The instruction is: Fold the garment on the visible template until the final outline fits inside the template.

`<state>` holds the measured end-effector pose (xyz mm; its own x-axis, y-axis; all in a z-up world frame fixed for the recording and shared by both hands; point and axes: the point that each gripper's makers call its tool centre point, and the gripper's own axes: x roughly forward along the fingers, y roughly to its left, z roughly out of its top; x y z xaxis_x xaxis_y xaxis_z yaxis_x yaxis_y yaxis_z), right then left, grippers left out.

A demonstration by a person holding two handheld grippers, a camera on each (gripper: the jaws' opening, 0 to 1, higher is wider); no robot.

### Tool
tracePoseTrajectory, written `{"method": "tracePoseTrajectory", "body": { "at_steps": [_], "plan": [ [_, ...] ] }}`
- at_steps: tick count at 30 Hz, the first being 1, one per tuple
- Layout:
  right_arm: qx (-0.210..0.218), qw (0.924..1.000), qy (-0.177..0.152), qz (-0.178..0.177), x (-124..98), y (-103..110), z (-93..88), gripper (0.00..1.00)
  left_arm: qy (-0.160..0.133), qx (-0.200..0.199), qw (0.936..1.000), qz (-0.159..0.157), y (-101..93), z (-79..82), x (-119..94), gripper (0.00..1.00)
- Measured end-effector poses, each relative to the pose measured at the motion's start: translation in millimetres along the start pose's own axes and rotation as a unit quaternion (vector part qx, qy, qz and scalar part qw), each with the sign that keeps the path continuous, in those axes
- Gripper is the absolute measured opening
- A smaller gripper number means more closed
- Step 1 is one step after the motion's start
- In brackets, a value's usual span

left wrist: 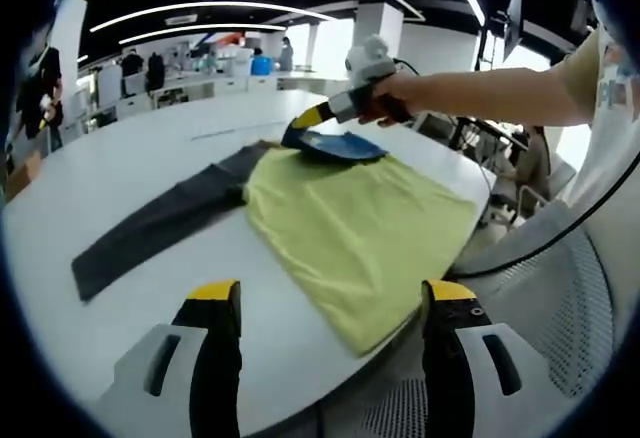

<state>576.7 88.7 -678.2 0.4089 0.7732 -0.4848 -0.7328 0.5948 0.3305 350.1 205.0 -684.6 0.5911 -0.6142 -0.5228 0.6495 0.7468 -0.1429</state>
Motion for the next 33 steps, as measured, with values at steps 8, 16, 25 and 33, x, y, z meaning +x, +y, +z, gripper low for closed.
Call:
{"method": "tracePoseTrajectory", "body": {
  "at_steps": [8, 16, 25, 33],
  "plan": [
    [0.0, 0.9998, 0.017, 0.006, 7.8, 4.5, -8.7, 0.0, 0.001, -0.001, 1.0, 0.001, 1.4, -0.2, -0.5, 0.7],
    [-0.004, 0.9998, 0.016, 0.009, 7.2, 6.6, -6.0, 0.02, 0.003, 0.001, 1.0, 0.002, 2.4, -0.4, -0.3, 0.7],
    [0.004, 1.0, 0.0, 0.007, -1.7, 3.8, -3.7, 0.02, 0.005, 0.001, 1.0, -0.001, 0.4, -0.5, 2.4, 0.7],
    [0.005, 0.9994, -0.033, 0.004, -18.6, 3.5, 7.2, 0.06, 0.009, 0.003, 1.0, -0.001, 1.7, -1.1, 2.7, 0.7]
  ]
}}
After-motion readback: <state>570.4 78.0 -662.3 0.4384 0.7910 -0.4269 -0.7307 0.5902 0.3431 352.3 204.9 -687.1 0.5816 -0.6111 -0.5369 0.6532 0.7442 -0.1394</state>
